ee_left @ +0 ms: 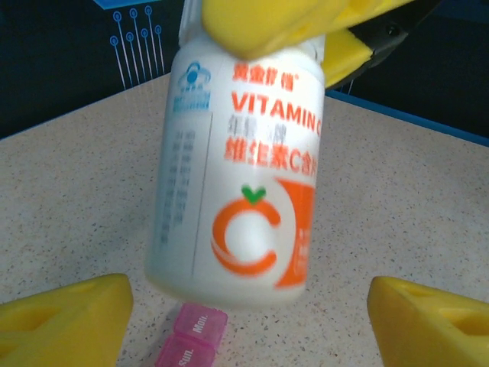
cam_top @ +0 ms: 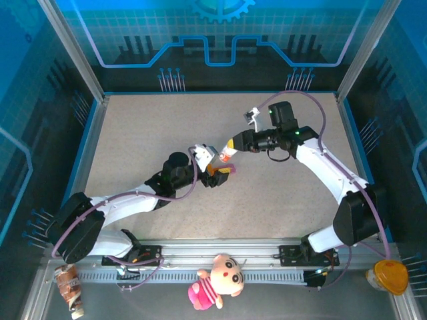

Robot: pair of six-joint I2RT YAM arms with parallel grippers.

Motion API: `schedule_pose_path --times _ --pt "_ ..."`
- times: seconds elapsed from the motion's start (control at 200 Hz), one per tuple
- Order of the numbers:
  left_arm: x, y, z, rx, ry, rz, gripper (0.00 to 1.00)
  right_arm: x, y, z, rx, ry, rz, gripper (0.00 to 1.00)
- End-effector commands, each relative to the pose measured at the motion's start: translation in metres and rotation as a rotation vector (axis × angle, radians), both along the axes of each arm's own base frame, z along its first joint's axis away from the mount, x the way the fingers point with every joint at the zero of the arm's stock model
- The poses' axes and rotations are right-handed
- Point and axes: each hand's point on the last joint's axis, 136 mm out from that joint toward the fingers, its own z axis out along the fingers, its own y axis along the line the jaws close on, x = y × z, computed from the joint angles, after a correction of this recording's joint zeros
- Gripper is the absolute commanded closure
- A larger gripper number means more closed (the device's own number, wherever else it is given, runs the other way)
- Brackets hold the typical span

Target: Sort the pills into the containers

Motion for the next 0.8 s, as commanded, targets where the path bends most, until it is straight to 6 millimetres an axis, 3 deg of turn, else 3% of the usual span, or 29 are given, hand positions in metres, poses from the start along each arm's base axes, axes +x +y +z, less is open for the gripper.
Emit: schedule_pose_path --times 0.0,0.796 --pt "0.004 -0.004 0.024 -0.025 -0.071 -0.005 0.22 -0.008 0.014 0.009 0.025 -0.003 0.063 0.74" --pt "0.010 -0.007 0.022 -0.031 -0.050 0.008 0.44 -0.020 0.034 -0.005 0.053 0.046 0.107 0.74"
